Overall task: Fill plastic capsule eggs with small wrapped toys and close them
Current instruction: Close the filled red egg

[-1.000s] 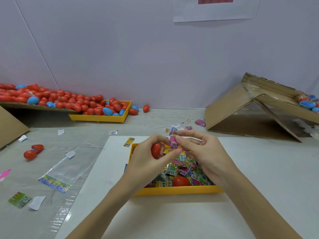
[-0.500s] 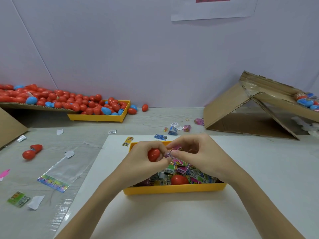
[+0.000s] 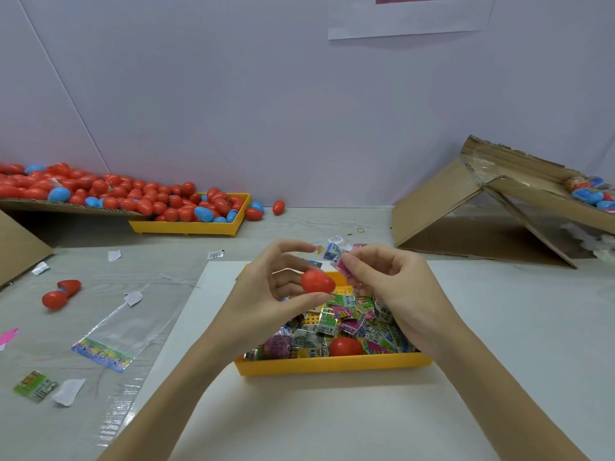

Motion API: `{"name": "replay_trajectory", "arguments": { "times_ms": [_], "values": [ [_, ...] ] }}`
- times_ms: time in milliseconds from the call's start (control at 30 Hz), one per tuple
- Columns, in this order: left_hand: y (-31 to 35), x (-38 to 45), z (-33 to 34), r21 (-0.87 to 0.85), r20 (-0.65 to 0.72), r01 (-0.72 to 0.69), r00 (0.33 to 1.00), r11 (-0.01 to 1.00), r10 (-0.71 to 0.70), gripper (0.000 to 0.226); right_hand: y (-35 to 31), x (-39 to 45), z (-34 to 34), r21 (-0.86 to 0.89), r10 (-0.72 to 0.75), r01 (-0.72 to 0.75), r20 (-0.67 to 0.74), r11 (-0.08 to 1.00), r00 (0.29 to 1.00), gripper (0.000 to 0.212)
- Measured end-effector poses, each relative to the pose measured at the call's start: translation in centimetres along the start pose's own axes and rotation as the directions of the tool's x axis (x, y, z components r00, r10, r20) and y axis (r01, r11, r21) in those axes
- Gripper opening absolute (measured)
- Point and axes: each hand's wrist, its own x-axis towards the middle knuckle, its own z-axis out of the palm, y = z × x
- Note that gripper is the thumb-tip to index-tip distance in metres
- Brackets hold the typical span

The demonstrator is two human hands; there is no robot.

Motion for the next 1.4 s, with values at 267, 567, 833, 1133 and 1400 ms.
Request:
{"name": "replay_trajectory", "arguments": {
  "times_ms": [267,567,833,1133,1400],
  "values": [
    [0.0,-0.2,0.7,-0.020,-0.004,-0.033,0.999,0.999,0.033,0.051,0.4,-0.2,0.8,-0.025,-0.008,0.007,-0.038,1.000,0.999,0.019],
    [0.0,-0.2,0.8,-0.044,0.016,-0.028,0.999,0.999,0.029,0.043,0.0,-0.5,1.1,-0.028,0.008,-0.008,-0.018,1.000,1.000,0.019],
    [-0.1,-0.2,0.8,-0.038,0.039,-0.035,0.999,0.999,0.037,0.043,0.2,-0.5,1.1,-0.043,0.016,-0.018,-0.050,0.999,0.999,0.025],
    [-0.2,-0.2,0.9,-0.013,0.051,-0.049,0.997,0.999,0.050,0.050,0.1,-0.6,1.1,-0.050,-0.006,0.003,-0.043,0.999,0.999,0.026],
    [-0.7,-0.1,0.7,0.034,0.077,-0.082,0.994,0.996,0.079,0.046,0.2,-0.6,1.1,-0.059,-0.011,0.008,-0.044,0.998,0.999,0.024]
  ]
}}
